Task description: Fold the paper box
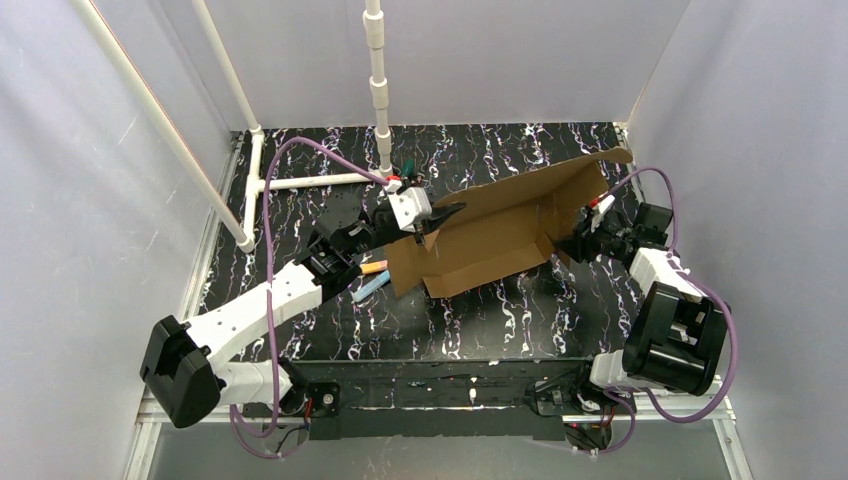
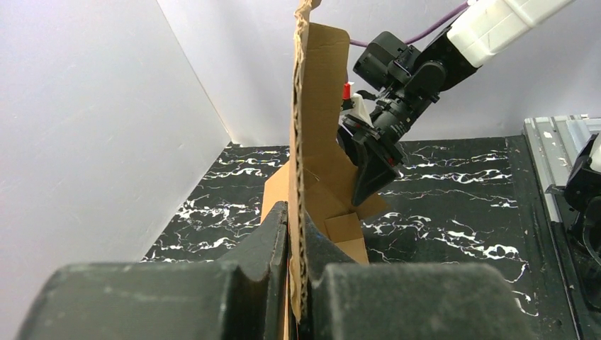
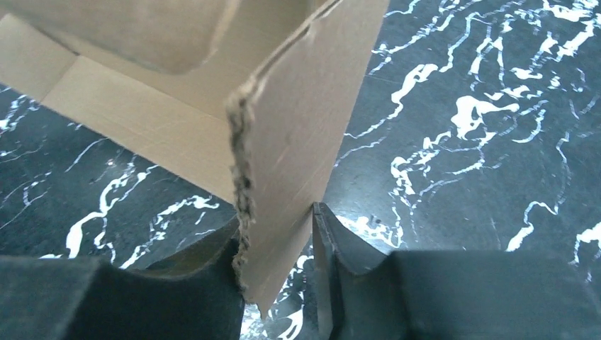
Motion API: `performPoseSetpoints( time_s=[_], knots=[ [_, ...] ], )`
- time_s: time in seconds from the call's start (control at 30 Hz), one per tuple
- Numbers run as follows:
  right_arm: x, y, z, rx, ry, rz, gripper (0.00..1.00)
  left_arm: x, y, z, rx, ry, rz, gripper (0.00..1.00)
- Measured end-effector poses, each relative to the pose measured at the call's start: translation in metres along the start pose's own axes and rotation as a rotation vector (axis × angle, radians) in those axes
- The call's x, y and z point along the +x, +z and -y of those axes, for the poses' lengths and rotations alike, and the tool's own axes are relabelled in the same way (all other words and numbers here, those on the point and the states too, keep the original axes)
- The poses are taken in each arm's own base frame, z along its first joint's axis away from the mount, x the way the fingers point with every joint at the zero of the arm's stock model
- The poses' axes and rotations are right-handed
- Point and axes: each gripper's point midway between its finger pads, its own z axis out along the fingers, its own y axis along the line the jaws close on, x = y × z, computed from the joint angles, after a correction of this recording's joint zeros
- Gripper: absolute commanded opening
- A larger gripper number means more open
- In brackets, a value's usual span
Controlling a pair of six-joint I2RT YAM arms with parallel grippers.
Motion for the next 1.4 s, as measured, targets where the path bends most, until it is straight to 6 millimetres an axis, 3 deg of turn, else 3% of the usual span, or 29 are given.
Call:
performPoseSetpoints(
  time_s=[0.23, 0.53, 0.83, 0.9, 0.97, 1.07, 1.2, 1.4],
  knots=[
    [-0.008, -0.003, -0.017, -0.125, -0.007, 0.01, 0.55, 0.001, 0.0, -0.003, -0.025, 0.003, -0.006, 0.0],
    [-0.004, -0.018, -0.02, -0.267, -0.015, 0.034, 0.52, 0.001, -0.002, -0.002, -0.028, 0.018, -0.005, 0.0],
    [0.005, -0.034, -0.044, -0.38, 0.079, 0.06, 0.54, -0.002, -0.003, -0.002, -0.026, 0.035, -0.001, 0.0],
    [0.006, -0.034, -0.043, -0.376, 0.084, 0.052, 0.55, -0.002, -0.003, -0.002, -0.024, 0.036, -0.001, 0.0],
    [0.008, -0.034, -0.038, -0.343, 0.081, 0.018, 0.62, -0.002, -0.003, -0.001, -0.023, 0.039, -0.001, 0.0],
    [0.012, -0.038, -0.026, -0.217, 0.033, -0.048, 0.67, -0.001, -0.003, -0.001, -0.021, 0.039, -0.002, 0.0],
    [0.001, -0.043, -0.011, -0.081, -0.03, -0.058, 0.61, -0.001, -0.003, -0.001, -0.018, 0.04, -0.002, 0.0],
    [-0.005, -0.04, -0.001, -0.071, -0.035, -0.034, 0.49, -0.001, -0.004, -0.001, -0.019, 0.039, -0.003, 0.0]
  ],
)
